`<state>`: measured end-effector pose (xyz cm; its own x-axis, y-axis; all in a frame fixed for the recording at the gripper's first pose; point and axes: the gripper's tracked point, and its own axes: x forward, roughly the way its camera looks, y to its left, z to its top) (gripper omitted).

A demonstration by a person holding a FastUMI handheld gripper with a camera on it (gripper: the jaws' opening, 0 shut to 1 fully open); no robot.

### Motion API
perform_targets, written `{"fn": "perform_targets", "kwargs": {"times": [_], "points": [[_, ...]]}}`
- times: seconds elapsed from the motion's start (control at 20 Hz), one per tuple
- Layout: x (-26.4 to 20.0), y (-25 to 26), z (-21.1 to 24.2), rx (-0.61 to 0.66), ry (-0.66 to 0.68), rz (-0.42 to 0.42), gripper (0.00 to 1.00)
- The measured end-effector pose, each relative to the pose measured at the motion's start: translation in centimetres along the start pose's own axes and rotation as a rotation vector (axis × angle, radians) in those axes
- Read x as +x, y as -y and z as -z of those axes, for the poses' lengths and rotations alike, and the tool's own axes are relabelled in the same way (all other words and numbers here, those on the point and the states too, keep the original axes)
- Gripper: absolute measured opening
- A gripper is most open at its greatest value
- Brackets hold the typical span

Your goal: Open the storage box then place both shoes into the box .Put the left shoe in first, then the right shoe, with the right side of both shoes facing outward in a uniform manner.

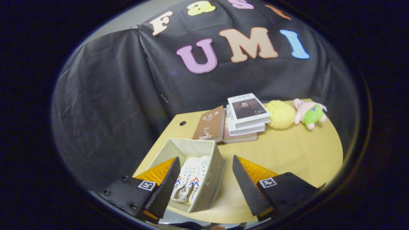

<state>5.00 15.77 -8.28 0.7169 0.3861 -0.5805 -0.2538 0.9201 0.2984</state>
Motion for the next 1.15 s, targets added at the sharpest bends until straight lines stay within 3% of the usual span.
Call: {"fn": "perform_targets", "kwargs": {"times": [0.55,0.8,1.15], "points": [[-12.2,9.9,-7.8,-0.115,0.41,0.095,1.0],[-16.6,13.7,-8.2,-0.139,0.513,0.181,1.0],[-19.5,15.9,-8.9,-0.16,0.598,0.218,1.0]]}}
